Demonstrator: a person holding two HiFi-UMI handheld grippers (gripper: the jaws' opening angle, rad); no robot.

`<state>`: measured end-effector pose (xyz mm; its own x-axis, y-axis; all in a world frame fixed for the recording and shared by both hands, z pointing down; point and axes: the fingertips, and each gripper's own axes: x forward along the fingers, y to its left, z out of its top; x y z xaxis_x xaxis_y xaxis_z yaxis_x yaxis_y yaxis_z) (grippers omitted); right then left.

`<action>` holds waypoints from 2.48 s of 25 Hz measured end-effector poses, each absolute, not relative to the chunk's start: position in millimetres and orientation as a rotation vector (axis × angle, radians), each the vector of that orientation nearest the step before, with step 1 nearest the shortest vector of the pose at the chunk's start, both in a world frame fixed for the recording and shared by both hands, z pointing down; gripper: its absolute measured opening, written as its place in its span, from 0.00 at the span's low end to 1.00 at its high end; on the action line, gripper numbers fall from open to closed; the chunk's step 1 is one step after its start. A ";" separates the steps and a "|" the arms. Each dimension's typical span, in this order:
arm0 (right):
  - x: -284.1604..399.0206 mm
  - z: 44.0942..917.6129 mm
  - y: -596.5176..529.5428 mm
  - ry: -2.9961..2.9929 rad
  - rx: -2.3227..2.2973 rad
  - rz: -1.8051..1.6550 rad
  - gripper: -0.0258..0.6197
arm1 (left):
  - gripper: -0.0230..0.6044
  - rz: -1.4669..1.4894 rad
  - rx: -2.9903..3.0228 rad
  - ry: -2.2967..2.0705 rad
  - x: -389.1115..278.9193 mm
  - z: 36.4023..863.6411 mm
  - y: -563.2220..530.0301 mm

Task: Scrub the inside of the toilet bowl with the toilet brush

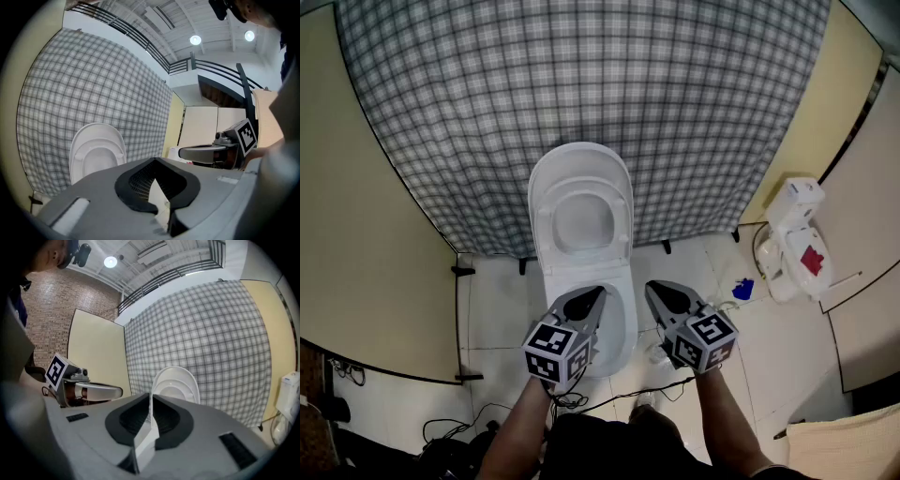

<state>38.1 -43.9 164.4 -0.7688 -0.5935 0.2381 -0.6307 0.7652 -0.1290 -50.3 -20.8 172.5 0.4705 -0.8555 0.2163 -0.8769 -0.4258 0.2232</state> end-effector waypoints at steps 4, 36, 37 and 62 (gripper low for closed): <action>61.8 194.1 -50.7 -2.737 0.981 0.349 0.09 | 0.05 0.137 2.405 -1.420 -26.2 204.5 -30.4; 265.5 702.9 -55.9 -1.885 1.159 0.803 0.46 | 0.05 0.275 2.160 -1.141 89.9 558.2 -9.2; 268.4 713.3 -60.0 -1.870 1.164 0.798 0.48 | 0.05 0.276 2.157 -1.138 91.5 564.2 -9.3; 283.7 723.8 -66.1 -1.829 1.112 0.707 0.37 | 0.05 0.291 2.119 -1.152 81.3 575.7 -13.8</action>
